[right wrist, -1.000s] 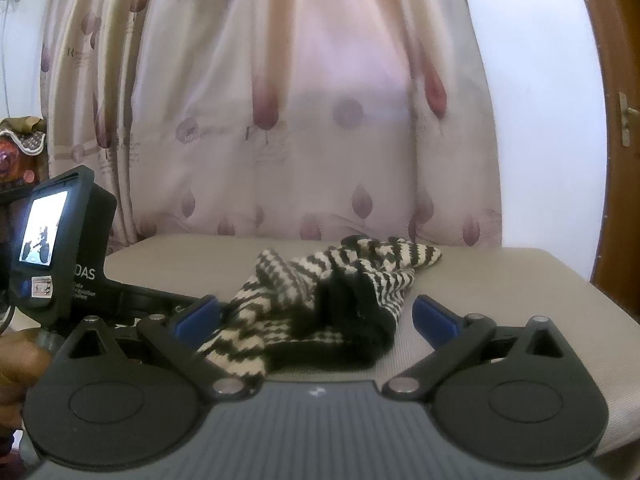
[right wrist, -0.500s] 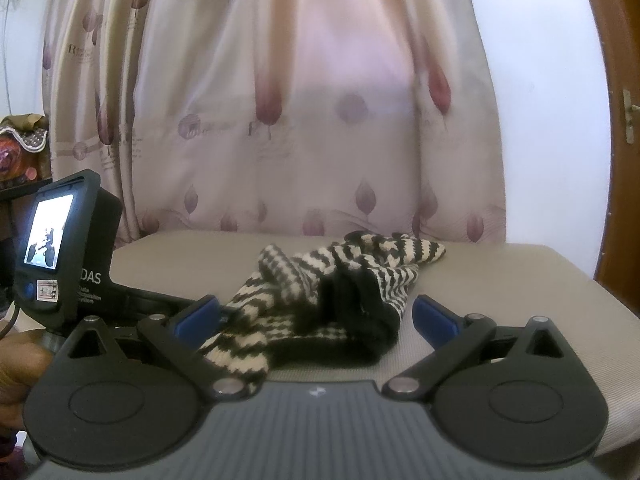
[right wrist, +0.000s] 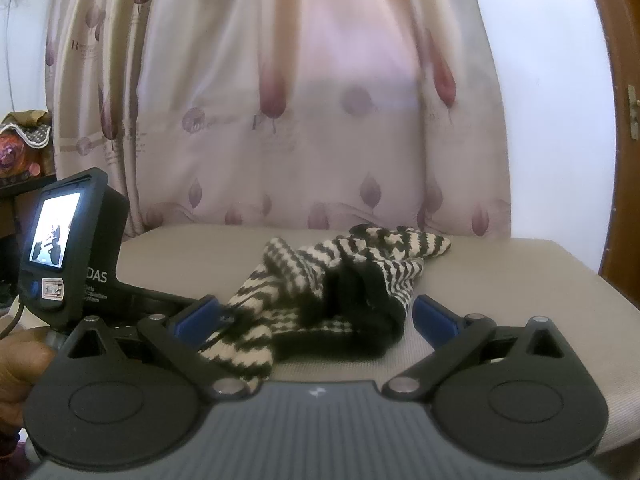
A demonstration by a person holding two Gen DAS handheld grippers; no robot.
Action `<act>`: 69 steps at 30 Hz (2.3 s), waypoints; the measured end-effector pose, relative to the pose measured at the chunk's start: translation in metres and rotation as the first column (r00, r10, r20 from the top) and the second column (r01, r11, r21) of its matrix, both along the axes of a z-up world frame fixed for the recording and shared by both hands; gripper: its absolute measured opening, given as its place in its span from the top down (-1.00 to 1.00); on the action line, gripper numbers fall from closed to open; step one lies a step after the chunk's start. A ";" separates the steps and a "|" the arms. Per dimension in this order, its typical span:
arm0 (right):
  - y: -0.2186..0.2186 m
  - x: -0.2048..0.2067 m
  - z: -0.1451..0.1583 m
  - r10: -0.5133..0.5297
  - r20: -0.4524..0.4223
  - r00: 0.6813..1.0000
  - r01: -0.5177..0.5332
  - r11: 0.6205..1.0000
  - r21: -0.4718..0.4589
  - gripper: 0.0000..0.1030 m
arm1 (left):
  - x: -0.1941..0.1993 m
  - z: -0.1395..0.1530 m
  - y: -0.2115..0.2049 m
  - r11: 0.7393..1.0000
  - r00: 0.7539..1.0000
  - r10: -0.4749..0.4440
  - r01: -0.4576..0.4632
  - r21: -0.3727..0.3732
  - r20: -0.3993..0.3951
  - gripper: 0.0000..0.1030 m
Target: Fold small clothes
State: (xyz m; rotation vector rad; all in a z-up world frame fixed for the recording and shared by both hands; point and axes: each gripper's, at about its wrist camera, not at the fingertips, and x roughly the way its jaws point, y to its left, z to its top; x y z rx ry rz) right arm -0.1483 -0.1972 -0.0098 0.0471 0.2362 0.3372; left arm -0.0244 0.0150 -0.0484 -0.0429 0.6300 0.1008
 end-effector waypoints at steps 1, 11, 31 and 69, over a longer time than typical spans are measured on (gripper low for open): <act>0.000 0.000 0.000 0.000 -0.001 1.000 0.000 1.000 0.001 -1.00 | 0.000 0.000 0.000 1.000 1.000 0.000 0.000 0.001 -0.002 -1.00; -0.002 -0.001 -0.002 0.001 -0.011 1.000 -0.001 1.000 0.009 -1.00 | 0.002 -0.005 0.002 1.000 1.000 0.003 -0.002 0.003 -0.025 -1.00; -0.010 0.004 -0.010 0.000 -0.049 0.999 0.003 0.998 0.058 -1.00 | -0.001 -0.038 0.062 0.975 0.984 -0.086 0.051 -0.217 -0.158 -0.63; -0.021 0.060 -0.028 -0.038 -0.199 0.979 0.050 0.997 0.054 -1.00 | 0.171 0.120 0.242 0.910 0.915 0.396 -0.402 0.097 0.076 0.82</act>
